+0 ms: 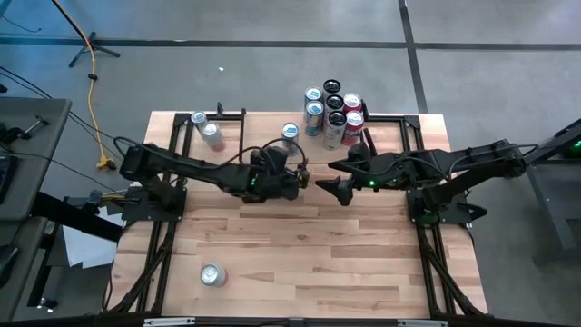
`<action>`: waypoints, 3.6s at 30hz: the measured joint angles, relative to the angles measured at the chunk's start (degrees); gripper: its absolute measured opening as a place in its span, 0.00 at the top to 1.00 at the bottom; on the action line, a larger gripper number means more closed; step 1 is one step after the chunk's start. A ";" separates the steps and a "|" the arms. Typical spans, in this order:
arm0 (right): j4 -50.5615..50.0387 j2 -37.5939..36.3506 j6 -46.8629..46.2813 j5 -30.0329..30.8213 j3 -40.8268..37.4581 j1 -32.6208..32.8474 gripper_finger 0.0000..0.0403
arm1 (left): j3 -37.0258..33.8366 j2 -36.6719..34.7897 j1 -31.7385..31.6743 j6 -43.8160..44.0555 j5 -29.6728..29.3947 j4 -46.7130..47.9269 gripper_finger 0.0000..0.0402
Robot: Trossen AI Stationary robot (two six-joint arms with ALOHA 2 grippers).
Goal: Place canned beverage on shelf
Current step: Put the bottom blue soda can on the shelf aligned with the blue soda can
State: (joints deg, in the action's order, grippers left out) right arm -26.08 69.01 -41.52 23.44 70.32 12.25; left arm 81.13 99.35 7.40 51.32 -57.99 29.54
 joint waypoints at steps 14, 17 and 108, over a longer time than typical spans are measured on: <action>-2.03 0.00 1.03 -0.04 0.00 0.00 0.03 | -0.25 0.54 -7.55 4.12 2.04 -2.33 0.00; -2.17 0.00 1.03 -0.04 0.00 0.00 0.03 | -0.25 0.54 -8.74 4.19 2.00 -2.77 0.00; -7.18 -1.53 5.47 -2.10 5.75 0.17 0.03 | 11.46 11.80 -11.83 -10.92 6.95 -13.07 0.46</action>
State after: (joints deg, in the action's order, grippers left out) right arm -33.26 67.48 -36.05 21.34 76.07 12.43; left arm 92.60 111.15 -4.43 40.40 -51.05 16.47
